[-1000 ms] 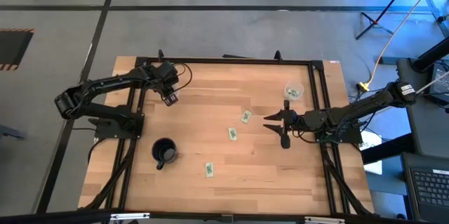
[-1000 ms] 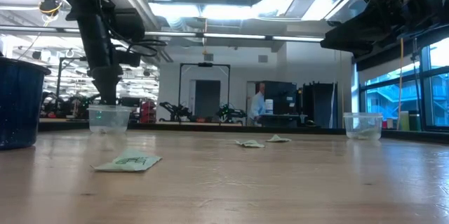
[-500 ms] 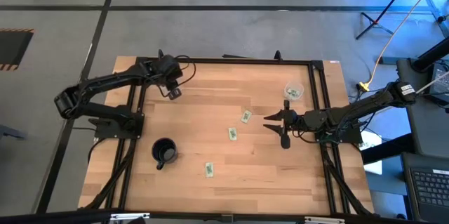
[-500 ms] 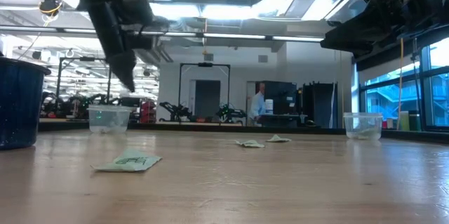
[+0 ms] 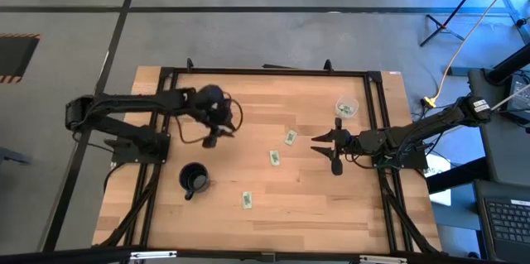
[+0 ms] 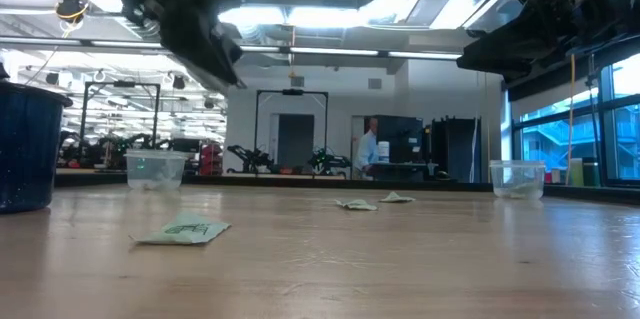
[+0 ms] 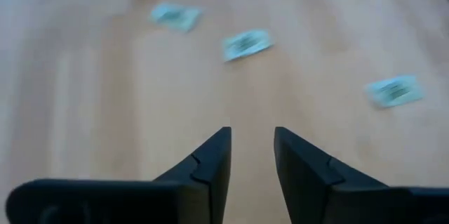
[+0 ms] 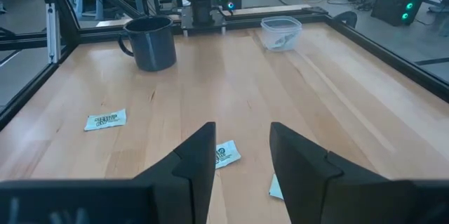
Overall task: Pick and place Stevia / Truvia into bins
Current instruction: Put the stevia packet into the left transparent container
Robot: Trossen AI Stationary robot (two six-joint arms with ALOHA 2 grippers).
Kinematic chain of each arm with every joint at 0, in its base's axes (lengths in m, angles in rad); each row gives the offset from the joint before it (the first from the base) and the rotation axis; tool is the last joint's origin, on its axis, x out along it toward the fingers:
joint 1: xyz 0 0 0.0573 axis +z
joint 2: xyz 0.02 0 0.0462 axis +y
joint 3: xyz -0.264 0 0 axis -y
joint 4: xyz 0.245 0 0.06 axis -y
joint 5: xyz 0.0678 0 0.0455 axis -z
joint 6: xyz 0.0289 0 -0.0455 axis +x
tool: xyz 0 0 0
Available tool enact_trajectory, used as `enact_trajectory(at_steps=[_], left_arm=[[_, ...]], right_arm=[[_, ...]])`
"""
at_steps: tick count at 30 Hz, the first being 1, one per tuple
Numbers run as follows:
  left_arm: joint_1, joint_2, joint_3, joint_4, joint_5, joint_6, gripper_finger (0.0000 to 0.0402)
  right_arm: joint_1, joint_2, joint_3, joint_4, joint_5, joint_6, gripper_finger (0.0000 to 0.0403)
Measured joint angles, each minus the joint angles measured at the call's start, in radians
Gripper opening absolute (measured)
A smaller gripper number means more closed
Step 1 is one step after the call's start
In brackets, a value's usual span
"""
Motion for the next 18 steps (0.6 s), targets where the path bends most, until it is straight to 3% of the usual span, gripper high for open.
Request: enact_trajectory(at_steps=[6, 10, 18], left_arm=[[-0.196, 0.0, 0.0, 0.083, -0.008, -0.085, 0.0131], [-0.319, 0.014, 0.0, 0.139, -0.101, -0.128, 0.0153], [-0.48, 0.144, 0.0, 0.255, -0.183, -0.266, 0.017]], right_arm=[[0.0, 0.0, 0.0, 0.0, 0.0, 0.0, 0.0139], [0.0, 0.0, 0.0, 0.0, 0.0, 0.001, 0.0139], [0.0, 0.0, 0.0, 0.0, 0.0, 0.009, 0.0139]])
